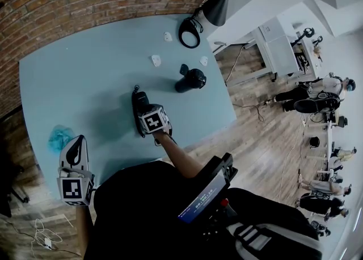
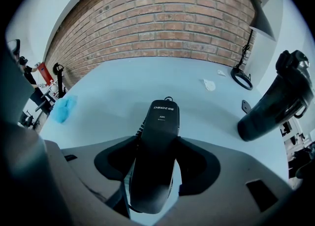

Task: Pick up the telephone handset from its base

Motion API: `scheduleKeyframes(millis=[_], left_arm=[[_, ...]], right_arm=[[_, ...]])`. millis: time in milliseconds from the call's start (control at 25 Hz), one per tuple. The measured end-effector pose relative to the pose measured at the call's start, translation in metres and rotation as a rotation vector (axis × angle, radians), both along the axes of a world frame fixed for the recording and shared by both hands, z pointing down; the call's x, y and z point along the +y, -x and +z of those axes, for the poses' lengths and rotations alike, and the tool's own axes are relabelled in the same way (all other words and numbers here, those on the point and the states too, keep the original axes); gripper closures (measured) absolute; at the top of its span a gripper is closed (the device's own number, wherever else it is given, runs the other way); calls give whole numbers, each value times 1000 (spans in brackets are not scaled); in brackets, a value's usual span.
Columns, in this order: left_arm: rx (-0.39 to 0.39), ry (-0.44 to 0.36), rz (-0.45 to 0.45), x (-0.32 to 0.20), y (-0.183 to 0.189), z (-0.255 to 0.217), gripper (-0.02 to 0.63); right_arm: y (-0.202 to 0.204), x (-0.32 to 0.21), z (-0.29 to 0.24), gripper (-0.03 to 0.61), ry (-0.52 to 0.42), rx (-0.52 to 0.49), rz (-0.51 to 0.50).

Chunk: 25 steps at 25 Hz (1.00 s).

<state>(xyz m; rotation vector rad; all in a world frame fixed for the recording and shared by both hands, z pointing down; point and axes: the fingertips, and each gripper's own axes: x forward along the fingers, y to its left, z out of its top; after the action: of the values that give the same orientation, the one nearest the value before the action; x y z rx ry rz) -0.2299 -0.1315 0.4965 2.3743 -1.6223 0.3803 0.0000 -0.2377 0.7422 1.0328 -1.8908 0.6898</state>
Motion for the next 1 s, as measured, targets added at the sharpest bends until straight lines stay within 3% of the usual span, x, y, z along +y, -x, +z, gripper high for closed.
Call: scheduleKeyframes(millis=[720, 1000], left_arm=[[-4, 5, 5, -1, -1, 4, 589], [-2, 10, 6, 0, -2, 5, 589]], right_arm=[[-1, -3, -6, 339, -11, -13, 21], [3, -1, -11, 342, -35, 8, -14]])
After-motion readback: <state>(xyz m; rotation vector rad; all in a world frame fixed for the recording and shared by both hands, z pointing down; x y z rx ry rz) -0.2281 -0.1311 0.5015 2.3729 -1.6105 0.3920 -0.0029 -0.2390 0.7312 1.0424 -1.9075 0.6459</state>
